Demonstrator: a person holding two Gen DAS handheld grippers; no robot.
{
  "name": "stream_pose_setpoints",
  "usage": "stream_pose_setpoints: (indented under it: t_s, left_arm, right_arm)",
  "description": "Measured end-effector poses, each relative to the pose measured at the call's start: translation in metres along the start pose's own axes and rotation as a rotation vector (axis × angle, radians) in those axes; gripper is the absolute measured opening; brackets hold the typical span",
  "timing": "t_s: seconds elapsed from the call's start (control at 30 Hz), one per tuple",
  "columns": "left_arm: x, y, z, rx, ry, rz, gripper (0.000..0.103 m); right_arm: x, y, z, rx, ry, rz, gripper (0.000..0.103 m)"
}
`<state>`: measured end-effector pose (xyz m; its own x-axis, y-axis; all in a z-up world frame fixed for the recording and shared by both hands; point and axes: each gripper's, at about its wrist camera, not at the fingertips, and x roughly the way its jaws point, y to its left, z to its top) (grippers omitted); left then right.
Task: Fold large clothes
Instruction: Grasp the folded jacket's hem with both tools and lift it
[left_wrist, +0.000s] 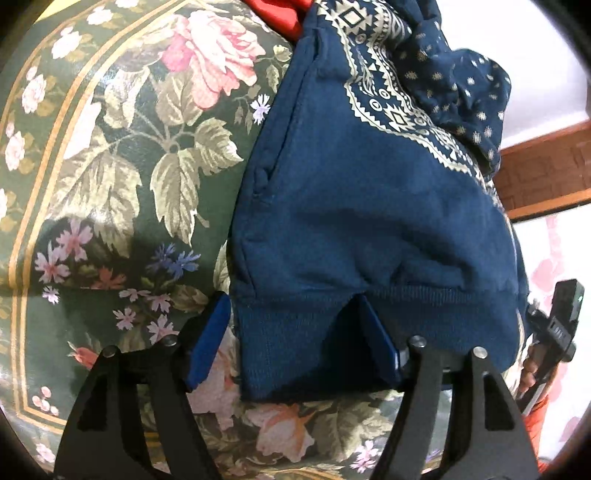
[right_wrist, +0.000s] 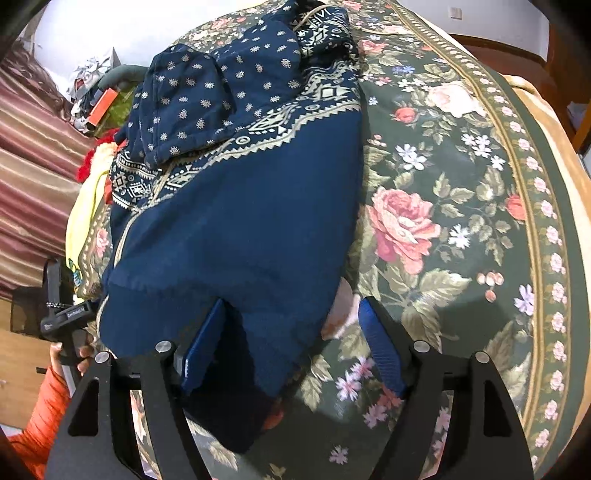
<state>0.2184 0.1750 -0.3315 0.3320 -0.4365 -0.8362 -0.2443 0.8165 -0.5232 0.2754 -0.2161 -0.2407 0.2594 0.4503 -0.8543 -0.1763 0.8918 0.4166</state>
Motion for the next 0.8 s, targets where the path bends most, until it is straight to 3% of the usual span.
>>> stream_pose_setpoints:
  t_s: [0.17,0.23,0.27,0.33,0.4,0.47,0.53,0.67,0.8]
  left_arm:
    - [0.005,0.004,0.006,-0.084,0.015,-0.151,0.07]
    - [0.007,0.005,0.006,-0.101,0.015,-0.176,0.07]
    - [0.007,0.005,0.006,-0.104,0.015,-0.188,0.063]
    - [0.009,0.005,0.006,-0.112,0.02,-0.213,0.054]
    - [0.01,0.005,0.007,-0.122,0.02,-0.227,0.038]
    - [0.008,0.006,0.012,-0.124,0.019,-0.231,0.027]
    - [0.0,0.009,0.009,-0.108,0.013,-0.212,0.021]
    - [-0.018,-0.014,0.014,-0.018,-0.039,-0.135,0.015]
    - [-0.042,-0.029,0.022,0.012,-0.108,-0.152,0.014]
  right_arm:
    - [0.004,0.006,0.002,-0.013,-0.019,0.018,0.073]
    - [0.006,0.01,0.003,-0.017,-0.026,0.013,0.071]
    - [0.006,0.011,0.003,-0.023,-0.025,0.009,0.07]
    - [0.004,0.014,0.005,-0.03,-0.03,0.036,0.051]
    - [0.004,0.017,0.008,-0.026,-0.027,0.053,0.036]
    - [0.005,0.018,0.012,-0.006,-0.023,0.081,0.017]
    - [0.005,0.019,0.016,0.01,-0.031,0.107,0.011]
    - [-0.005,0.025,0.021,-0.004,-0.063,0.125,0.01]
    - [-0.023,0.032,0.031,-0.022,-0.108,0.148,0.009]
